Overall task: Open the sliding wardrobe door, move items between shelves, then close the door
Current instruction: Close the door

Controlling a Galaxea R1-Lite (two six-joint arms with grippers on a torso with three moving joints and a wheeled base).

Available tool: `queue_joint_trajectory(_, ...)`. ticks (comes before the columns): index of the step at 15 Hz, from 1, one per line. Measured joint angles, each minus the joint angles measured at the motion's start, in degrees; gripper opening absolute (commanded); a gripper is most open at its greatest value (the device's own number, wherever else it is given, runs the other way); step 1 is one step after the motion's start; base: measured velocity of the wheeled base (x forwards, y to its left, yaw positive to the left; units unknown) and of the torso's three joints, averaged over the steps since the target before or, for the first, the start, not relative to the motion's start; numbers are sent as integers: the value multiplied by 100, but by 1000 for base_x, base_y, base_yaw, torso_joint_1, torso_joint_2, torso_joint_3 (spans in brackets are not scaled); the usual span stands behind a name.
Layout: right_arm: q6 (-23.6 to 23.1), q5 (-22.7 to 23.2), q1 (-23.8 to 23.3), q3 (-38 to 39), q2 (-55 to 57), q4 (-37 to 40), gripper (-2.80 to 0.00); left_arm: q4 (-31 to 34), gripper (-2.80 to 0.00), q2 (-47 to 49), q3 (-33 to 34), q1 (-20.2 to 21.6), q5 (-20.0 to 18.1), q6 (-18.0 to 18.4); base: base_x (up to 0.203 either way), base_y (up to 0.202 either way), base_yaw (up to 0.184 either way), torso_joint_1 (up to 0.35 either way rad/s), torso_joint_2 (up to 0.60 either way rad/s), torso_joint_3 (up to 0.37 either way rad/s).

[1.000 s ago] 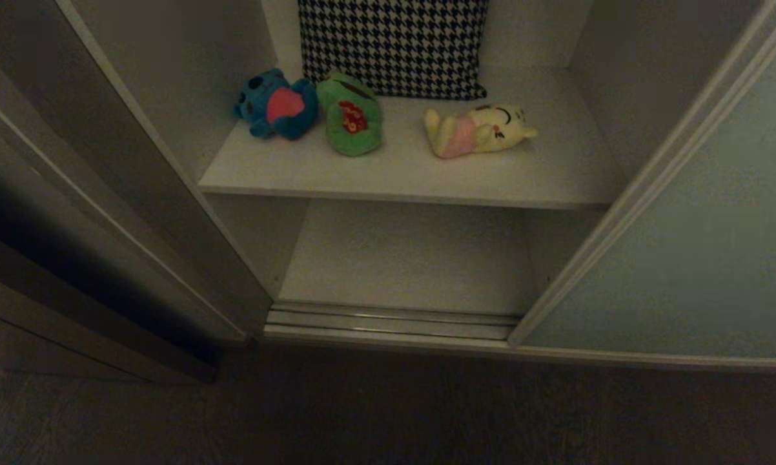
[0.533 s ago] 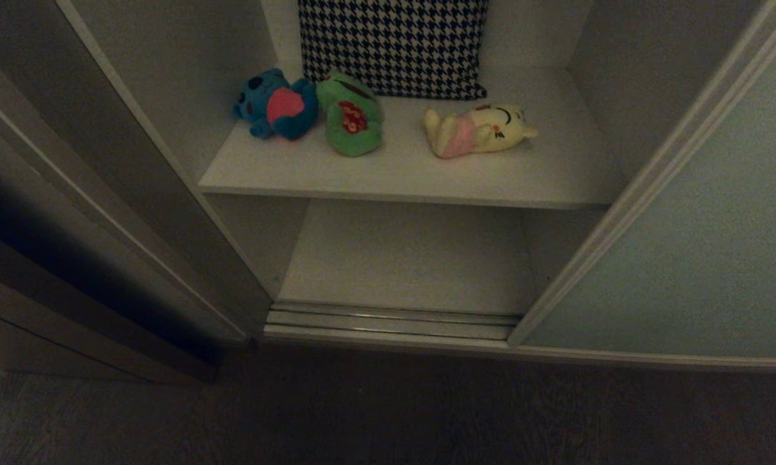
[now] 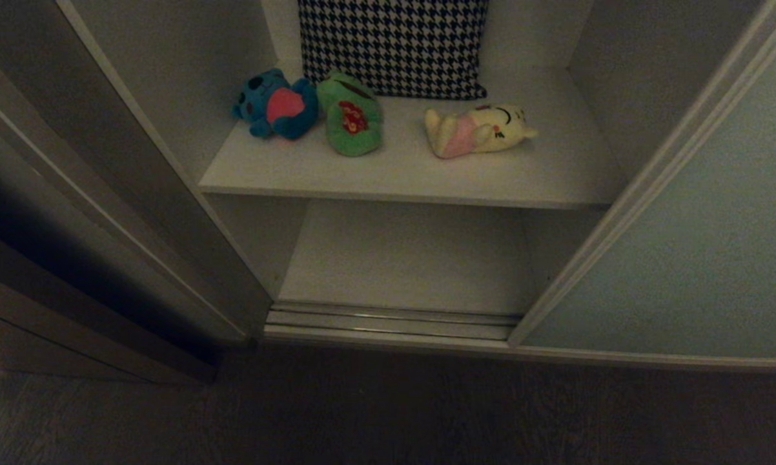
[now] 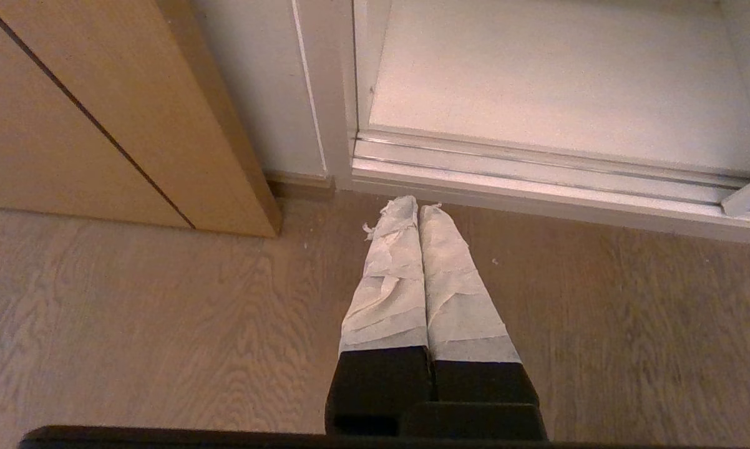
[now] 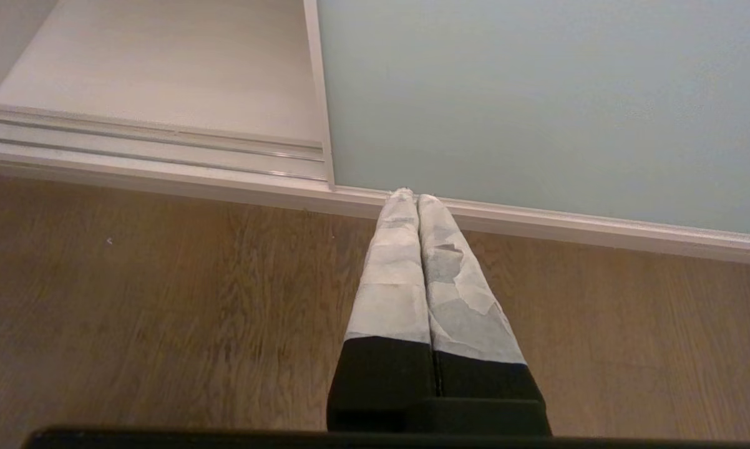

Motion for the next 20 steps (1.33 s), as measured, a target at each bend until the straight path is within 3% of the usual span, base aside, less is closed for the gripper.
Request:
queue_joint_trajectory(5,-292,19,5,16,0,24,-280,0,-280,0,0,0,2,-5,0,0,0,0,0,0)
queue_joint_trajectory(8,-412,54,0,-304,15,532,-280,0,-280,0,0,0,3,-2,0,0,0,0,0,0)
queue_joint_trajectory(11,136,79,28,-2033,473,1424,-280,0,-280,0,0,0,3,-2,0,0,0,0,0,0)
queue_joint_trajectory(14,813,119,147,-3882,1626,2177,-280,-1,-280,0,0,2,3,-2,0,0,0,0,0,0)
queue_joint_trajectory(20,1844,238,301,-6386,4187,2477,-280,-1,-280,0,0,0,0,-5,0,0,0,0,0,0)
